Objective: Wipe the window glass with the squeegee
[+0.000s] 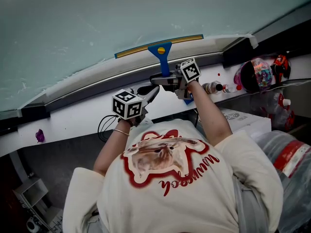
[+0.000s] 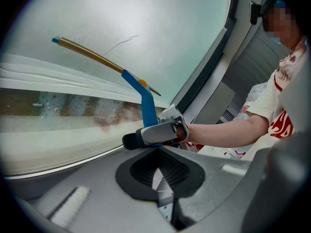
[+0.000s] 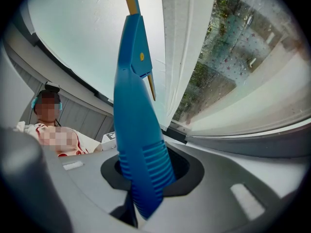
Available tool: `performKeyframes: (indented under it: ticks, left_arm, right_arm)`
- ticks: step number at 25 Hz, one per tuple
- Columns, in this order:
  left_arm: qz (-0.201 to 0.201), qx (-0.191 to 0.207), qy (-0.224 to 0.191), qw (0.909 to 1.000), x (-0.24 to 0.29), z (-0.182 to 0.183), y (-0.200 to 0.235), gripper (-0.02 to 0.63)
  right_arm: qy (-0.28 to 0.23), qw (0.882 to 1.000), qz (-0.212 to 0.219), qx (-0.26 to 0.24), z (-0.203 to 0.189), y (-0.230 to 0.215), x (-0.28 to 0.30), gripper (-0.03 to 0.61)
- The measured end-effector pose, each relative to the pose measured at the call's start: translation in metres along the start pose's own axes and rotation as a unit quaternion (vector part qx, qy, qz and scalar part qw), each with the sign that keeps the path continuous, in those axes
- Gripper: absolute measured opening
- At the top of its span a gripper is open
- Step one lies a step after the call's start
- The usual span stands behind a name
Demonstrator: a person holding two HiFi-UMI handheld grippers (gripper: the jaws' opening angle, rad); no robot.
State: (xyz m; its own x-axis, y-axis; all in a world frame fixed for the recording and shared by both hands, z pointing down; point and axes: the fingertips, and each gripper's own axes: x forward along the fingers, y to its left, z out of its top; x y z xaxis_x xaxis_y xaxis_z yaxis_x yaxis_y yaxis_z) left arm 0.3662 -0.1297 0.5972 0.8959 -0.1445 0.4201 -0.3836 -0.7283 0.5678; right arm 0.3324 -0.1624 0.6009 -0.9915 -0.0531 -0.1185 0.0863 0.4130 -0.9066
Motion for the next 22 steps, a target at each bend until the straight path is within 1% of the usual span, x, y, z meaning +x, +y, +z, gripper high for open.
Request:
performKeyframes:
  ticks: [2,4,6,8,11,14,17,20,22]
  left_arm:
    - [-0.004,-0.010,-0.004,0.9999,-0.001,0.000,0.001,0.002]
    - [-0.007,-0.016,-0.006,0.9998,-0.002,-0.001,0.002,0.002]
    - [-0.008,-0.010,-0.007,0.9999,-0.003,0.000,0.001,0.002]
    - [-0.009,-0.003,-0.011,0.9999,-0.007,0.003,-0.003,0.002]
    - [-0.018,0.006,-0.033,0.9993,-0.014,0.014,-0.011,0.002]
    - [-0.040,0.012,-0.077,0.9962,-0.027,0.036,-0.026,0.002]
    - [-0.047,0.033,-0.111,0.9921,-0.047,0.058,-0.047,0.001]
    - [-0.038,0.052,-0.130,0.9894,-0.072,0.068,-0.073,0.002]
    - [-0.021,0.077,-0.137,0.9873,-0.093,0.080,-0.086,0.000]
  right_arm:
    - [-0.004,1.000,-0.003,-0.007,-0.001,-0.002,0.000,0.113]
    - [-0.010,1.000,-0.008,-0.027,-0.001,-0.002,0.000,0.103]
    - [-0.015,0.998,-0.006,-0.056,0.000,0.004,0.001,0.075]
    - [-0.017,0.997,0.000,-0.076,0.001,0.013,0.003,0.034]
    - [-0.029,0.995,0.019,-0.089,0.007,0.030,0.005,0.020]
    - [-0.049,0.989,0.048,-0.128,0.021,0.058,0.009,0.020]
    - [-0.045,0.985,0.059,-0.155,0.033,0.093,0.019,0.020]
    - [-0.021,0.979,0.049,-0.196,0.030,0.128,0.034,0.020]
    - [-0.011,0.972,0.047,-0.229,0.033,0.151,0.047,0.020]
